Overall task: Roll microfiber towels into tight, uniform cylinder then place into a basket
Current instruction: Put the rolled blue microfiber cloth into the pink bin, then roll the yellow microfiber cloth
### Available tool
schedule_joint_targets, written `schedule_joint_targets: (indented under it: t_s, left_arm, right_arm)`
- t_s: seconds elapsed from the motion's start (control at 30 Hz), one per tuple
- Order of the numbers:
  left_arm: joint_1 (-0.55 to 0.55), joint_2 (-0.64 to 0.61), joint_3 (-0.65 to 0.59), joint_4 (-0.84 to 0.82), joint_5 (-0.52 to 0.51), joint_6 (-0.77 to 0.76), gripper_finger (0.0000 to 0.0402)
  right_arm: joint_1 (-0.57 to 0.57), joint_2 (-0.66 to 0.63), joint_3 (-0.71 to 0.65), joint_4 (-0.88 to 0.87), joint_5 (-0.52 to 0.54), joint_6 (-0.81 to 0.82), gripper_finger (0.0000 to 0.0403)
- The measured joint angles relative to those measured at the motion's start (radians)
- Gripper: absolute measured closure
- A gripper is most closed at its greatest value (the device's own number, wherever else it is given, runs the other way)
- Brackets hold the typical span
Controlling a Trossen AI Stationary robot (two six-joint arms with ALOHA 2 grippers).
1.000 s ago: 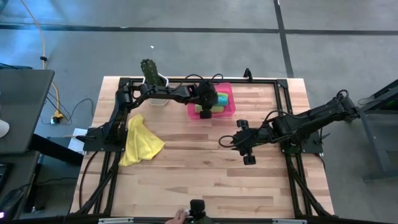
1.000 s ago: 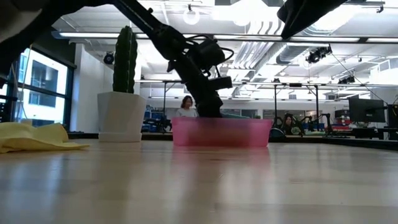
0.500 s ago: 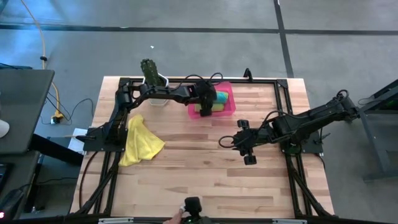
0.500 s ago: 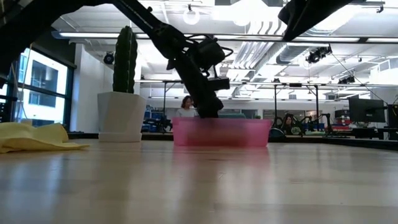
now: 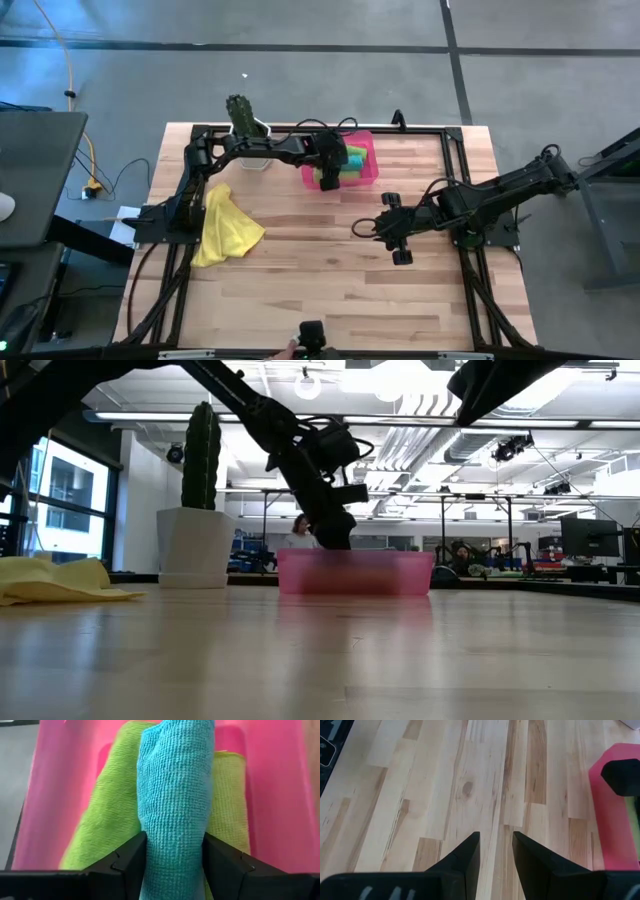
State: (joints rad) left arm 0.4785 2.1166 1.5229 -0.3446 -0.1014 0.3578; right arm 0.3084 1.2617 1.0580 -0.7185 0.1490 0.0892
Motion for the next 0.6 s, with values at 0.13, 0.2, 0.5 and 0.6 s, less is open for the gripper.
schedule_joint_targets:
  t_s: [0.13,0.2,0.5,0.6]
  left_arm:
    - [0.008,0.000,0.028,-0.017,-0.011,-0.006,0.0233]
    - [0.013,0.000,0.049,-0.043,-0.010,-0.007,0.0233]
    - [0.021,-0.001,0.185,-0.235,0.006,-0.026,0.0233]
    - [0.017,-0.001,0.229,-0.327,0.006,-0.056,0.0233]
  right_arm:
    - [0.000,0.000,0.000,-0.005,0.000,0.006,0.0295]
    - [0.000,0.000,0.000,-0.005,0.000,0.007,0.0295]
    - [0.000,0.000,0.000,-0.007,0.000,0.007,0.0295]
    - [0.000,0.000,0.000,-0.007,0.000,0.007,0.0295]
